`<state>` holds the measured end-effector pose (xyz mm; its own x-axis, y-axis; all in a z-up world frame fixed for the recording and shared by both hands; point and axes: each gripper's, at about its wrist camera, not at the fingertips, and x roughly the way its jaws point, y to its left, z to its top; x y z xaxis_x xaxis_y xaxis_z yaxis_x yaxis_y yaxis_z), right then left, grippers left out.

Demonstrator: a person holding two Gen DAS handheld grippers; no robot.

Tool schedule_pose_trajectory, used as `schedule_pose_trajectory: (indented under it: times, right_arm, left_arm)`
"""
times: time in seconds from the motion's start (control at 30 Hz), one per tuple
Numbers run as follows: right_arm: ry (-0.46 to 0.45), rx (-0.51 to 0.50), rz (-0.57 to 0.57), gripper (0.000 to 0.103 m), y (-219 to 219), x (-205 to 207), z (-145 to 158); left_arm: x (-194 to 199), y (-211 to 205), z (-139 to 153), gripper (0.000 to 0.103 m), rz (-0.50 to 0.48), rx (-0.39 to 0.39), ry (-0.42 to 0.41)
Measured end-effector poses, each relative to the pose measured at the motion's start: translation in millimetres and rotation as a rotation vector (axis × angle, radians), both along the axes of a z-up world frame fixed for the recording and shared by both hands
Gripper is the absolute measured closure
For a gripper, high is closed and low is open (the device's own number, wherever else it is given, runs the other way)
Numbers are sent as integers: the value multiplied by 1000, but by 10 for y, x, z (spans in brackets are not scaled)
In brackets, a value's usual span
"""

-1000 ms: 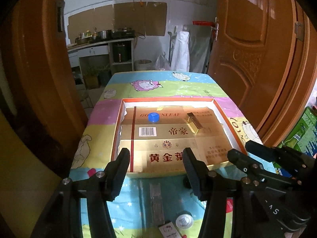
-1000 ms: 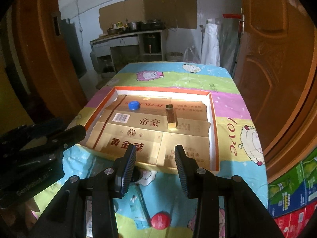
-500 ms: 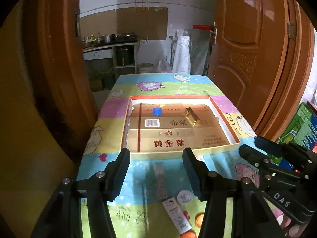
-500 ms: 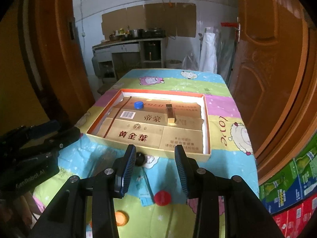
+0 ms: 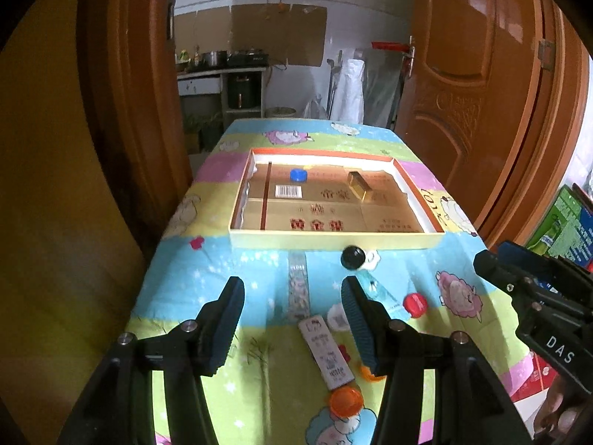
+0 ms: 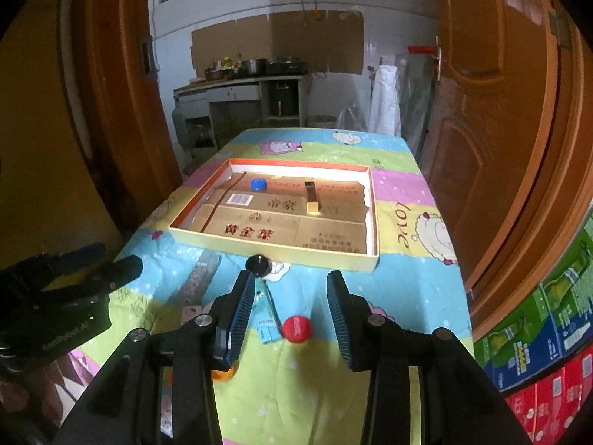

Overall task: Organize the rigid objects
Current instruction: 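Withdraw both tools from the tray back over the table items, then grasp the white Hello Kitty box with the left tool while the right tool grasps the red cap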

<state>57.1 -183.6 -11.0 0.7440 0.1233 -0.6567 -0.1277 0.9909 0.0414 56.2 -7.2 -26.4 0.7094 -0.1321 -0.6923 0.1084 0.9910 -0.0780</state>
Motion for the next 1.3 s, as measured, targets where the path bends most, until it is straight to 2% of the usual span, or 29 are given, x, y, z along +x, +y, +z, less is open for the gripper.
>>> schedule_pose_trajectory:
  times: [0.2,0.5,0.6,0.9,1.07,1.17,1.3]
  right_arm:
    - [18,18,28,61,-32,-64,-127]
    - [54,45,40,61,-98,-52,-338]
    - [65,51,33,61,-144,-41,-401]
    - [89,76,15,61,-279,25,-536]
    - [111,85,7,61,-332,69,-633]
    - [129,91,6,61,-356,102,-703]
    - [152,93,13,61,-343,139,-804]
  left_arm:
    - [-85,-39,-223,50,10,-29,33]
    - [-79,-267,-582,51,-13,17,91]
    - [-19,-320,-708,54,-15,20,123]
    - [88,-386,-917,55,1,37,176]
    - [102,-340,-955,63,5,17,176]
    - [100,-305,-952,74,-1,8,165]
    - [92,-248,-953,75,-11,-15,154]
